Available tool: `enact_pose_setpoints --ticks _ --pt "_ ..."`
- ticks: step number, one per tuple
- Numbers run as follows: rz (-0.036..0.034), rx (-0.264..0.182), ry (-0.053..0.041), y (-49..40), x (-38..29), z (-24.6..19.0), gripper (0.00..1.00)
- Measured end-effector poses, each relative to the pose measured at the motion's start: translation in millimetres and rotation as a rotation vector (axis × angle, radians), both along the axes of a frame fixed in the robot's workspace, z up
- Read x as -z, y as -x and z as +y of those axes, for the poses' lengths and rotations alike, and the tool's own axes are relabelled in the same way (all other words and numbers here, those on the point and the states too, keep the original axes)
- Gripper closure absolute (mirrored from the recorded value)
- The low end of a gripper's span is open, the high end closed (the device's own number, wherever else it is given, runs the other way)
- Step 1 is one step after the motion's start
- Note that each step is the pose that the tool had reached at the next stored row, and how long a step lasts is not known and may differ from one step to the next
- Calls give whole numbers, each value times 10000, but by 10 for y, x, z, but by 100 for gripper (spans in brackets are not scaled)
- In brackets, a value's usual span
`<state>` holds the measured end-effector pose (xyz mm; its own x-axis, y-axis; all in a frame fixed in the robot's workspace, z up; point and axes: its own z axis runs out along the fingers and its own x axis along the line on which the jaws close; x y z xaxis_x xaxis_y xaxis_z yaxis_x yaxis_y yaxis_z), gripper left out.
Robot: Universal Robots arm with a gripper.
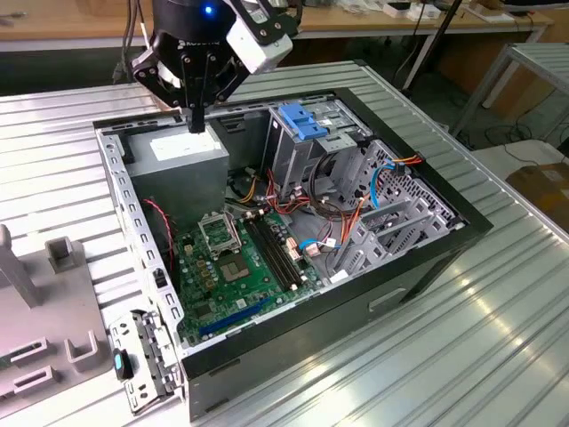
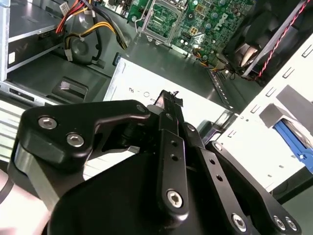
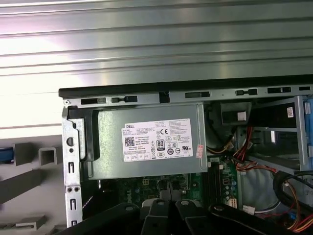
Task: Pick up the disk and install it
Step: 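Reach for the disk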
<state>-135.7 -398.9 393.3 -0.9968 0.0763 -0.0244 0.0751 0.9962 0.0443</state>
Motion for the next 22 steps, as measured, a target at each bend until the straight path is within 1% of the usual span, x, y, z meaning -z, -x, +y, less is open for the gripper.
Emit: enact_pose_setpoints --ticks 6,10,15,19,22 --pt "0 -1 0 73 0 0 89" --pt "-1 0 -1 164 1 0 89" --pt "0 -1 -1 230 0 0 89" --pt "0 0 0 313 0 0 89" --pt "0 0 -1 352 0 0 89"
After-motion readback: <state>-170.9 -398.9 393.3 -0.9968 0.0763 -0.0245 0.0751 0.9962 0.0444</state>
